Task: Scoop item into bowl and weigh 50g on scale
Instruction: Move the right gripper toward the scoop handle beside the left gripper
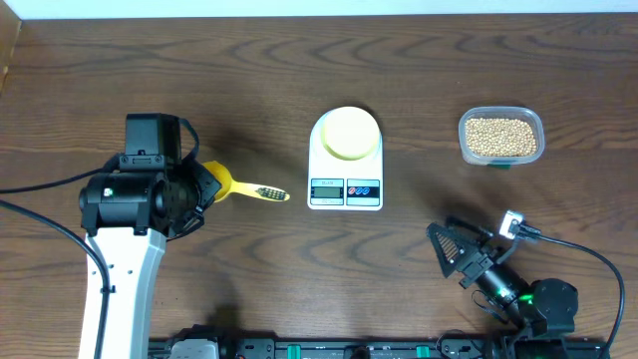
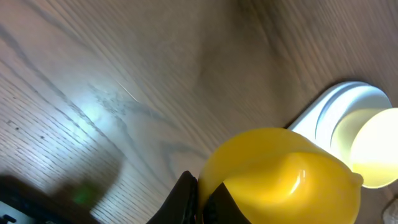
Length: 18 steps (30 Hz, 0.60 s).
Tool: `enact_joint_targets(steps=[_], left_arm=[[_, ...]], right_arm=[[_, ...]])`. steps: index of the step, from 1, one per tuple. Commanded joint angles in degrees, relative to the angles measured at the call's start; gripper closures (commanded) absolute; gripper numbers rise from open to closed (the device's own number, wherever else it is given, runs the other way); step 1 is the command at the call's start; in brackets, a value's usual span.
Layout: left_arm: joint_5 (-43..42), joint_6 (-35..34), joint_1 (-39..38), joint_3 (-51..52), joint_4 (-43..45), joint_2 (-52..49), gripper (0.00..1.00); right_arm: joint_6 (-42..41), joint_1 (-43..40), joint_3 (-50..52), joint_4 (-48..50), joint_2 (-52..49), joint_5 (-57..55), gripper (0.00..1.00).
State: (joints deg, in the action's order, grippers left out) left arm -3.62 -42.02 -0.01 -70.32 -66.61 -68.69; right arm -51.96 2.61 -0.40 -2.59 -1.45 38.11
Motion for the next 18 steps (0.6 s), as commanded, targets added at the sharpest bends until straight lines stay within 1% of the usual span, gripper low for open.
enact_joint_targets(steps=[1,4,7,10,11,13,16,18], left_arm=[[-2.5,-0.3,0.2,1.9,-0.3,0.2,0.93],[-4.1,-0.3,0.2,2.6,-0.4,0.2,0.93],[-4.8,-0.3,0.2,2.6,-0.4,0.2,0.93],[-5.0,-0.3,0.2,2.6,-0.4,0.2,0.93],[-6.2,-0.3,0.2,2.6,-0.4,0.2,0.93],[-8.0,-0.3,0.2,2.6,-0.4,0.2,0.93],[-9.3,-0.3,0.2,2.6,-0.5,0.2,0.93],[-9.5,-0.3,0.1,2.6,-0.5,0.2,0.93]], right_arm=[[6.1,0.3,-0.2,-0.6,-3.3,-0.9,0.02],[5.6,0.3,-1.9,-3.5,-8.1,-0.6,0.02],[6.0,0.3,-5.4,-6.4,-13.4,2.0,0.02],[5.9,0.4,-8.5,-6.6,-17.4,6.3,0.01],[4.8,0.5,-10.5,-6.6,-20.1,10.2,0.01],[3.3,0.5,-12.0,-5.5,-22.5,15.8,0.01],[0.5,0.5,-12.4,0.2,-25.6,25.9,0.01],[-0.3,0.5,-12.3,1.6,-26.7,27.9,0.01]])
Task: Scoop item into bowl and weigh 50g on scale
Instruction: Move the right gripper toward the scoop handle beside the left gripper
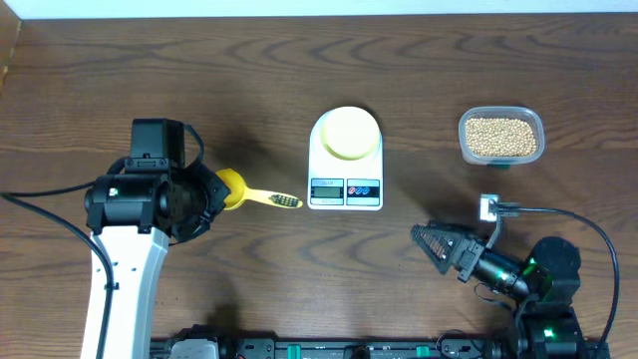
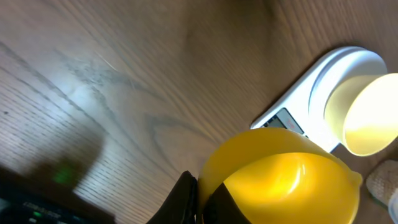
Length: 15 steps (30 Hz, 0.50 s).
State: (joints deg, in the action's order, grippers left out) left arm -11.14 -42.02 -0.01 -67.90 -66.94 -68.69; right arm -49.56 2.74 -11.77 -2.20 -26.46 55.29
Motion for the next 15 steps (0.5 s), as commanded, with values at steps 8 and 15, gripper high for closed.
enact_joint_targets(steps=[8,15], left_arm=[[-2.0,-0.3,-1.7,0.2,-0.1,0.2,0.93],[-1.9,-2.9,-5.0,0.2,-0.1,0.2,0.93]], right_arm=[[-5.7,1.1,-0.9,4.7,-2.1,-2.3,0.01],[-5.7,10.3,-0.9,12.7,-2.8,-6.5,0.01]])
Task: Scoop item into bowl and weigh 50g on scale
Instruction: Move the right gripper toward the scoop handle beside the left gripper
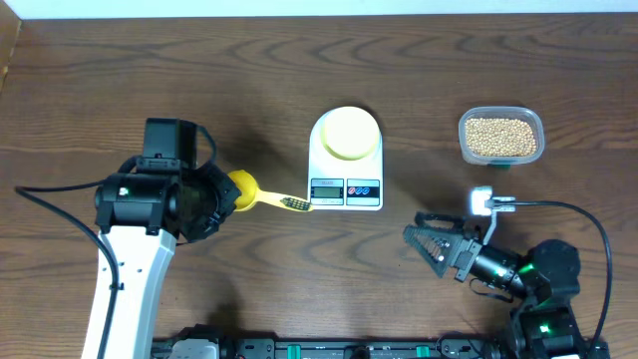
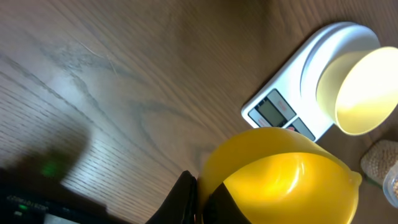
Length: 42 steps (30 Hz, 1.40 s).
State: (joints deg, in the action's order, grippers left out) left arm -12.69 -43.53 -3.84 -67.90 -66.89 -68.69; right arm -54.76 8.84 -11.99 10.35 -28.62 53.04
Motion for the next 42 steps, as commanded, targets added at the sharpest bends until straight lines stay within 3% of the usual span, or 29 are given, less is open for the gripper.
enact_joint_targets(steps=[1,4,10,14,17,28,42], left_arm=[[-0.4,-1.4,-1.5,0.2,-0.1,0.2,0.93],[-0.3,-1.7,-1.9,0.2,-0.1,0.2,0.93],[0.1,-5.3,-2.0,0.2,0.0,0.2,0.93],[0.1,-5.3,-2.0,0.2,0.1,0.2,0.93],[0.0,-5.3,-2.1,0.2,0.1,0.2,0.93],[0.3,-1.4,-4.0,0.3,-0.3,0.2,0.93],[0.7,-4.0,-12.2,8.7,6.9,0.2,0.93]], right_arm=[[-0.6,6.0,-0.7,0.2,-1.3,-5.9,0.01],[-0.9,11.2,-0.9,0.3,-3.3,-10.6,0.01],[-0.4,24.2,-0.9,12.8,-12.5,-21.3,0.02],[-0.1,27.8,-0.9,18.6,-18.6,-25.4,0.11],[0.6,29.7,-0.9,24.9,-23.7,-25.7,0.17],[-4.5,32.7,-1.1,45.4,-38.6,-25.5,0.21],[-8.4,34.8,-1.1,47.5,-40.0,-26.0,0.34]])
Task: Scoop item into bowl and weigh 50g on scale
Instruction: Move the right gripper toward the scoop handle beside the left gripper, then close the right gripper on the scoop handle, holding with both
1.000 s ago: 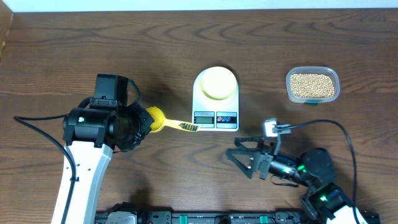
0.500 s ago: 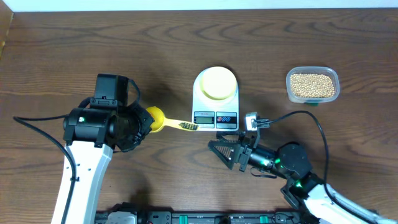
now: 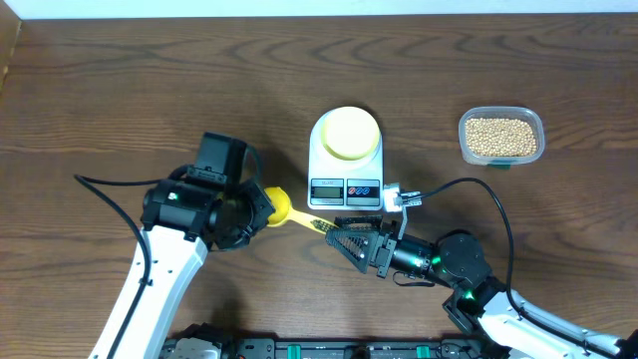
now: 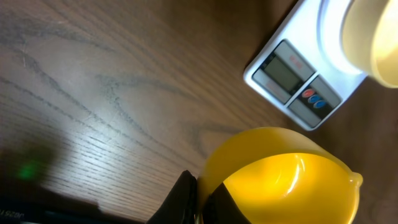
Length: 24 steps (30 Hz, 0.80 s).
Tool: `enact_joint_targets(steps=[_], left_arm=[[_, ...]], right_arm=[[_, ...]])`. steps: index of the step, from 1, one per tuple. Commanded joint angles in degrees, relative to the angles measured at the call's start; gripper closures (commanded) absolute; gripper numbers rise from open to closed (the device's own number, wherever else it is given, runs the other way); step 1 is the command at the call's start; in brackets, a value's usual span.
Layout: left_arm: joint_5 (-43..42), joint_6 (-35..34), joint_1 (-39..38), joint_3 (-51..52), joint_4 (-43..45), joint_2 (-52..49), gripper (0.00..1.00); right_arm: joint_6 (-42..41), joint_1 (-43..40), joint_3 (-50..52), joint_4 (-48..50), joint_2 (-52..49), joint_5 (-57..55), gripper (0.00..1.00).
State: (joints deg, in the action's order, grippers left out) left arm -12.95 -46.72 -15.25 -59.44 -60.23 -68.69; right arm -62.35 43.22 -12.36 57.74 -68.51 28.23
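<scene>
A yellow scoop (image 3: 280, 208) hangs in front of the white scale (image 3: 346, 185), its handle pointing right. My left gripper (image 3: 261, 211) is shut on the rim of the scoop's cup (image 4: 281, 175); one dark finger (image 4: 188, 193) shows against that rim. A pale yellow bowl (image 3: 350, 133) stands on the scale's plate. My right gripper (image 3: 339, 235) is open, its spread fingers right at the handle's tip; whether they touch it I cannot tell. A clear tub of beige grains (image 3: 501, 136) stands at the far right.
The right arm's cable (image 3: 469, 184) loops over the table in front of the scale and toward the tub. The scale's display and buttons (image 4: 303, 83) lie just beyond the scoop in the left wrist view.
My left gripper has carried the scoop right and nearer the table's front. My right gripper has moved far left, from front right to the scoop's handle tip before the scale.
At first my left gripper held the scoop well left of the scale, and the right gripper stood open at the front right. At each moment the scoop was further right and the right gripper further left. Now they meet in front of the scale.
</scene>
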Motion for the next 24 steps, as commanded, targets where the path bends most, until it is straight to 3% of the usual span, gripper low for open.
enact_joint_targets(steps=[1,17,24], left_arm=[[1.0,-0.9,-0.9,0.2,0.4,0.2,0.93],[4.7,-3.5,-11.6,0.2,4.3,0.2,0.93],[4.6,-5.1,-12.0,0.2,4.5,0.2,0.93]], right_arm=[[-0.9,0.4,-0.7,0.1,-0.1,-1.4,0.35],[-4.1,0.4,-0.7,-1.4,-0.1,0.7,0.61],[-5.6,0.4,-0.7,-1.4,-0.1,1.5,0.7]])
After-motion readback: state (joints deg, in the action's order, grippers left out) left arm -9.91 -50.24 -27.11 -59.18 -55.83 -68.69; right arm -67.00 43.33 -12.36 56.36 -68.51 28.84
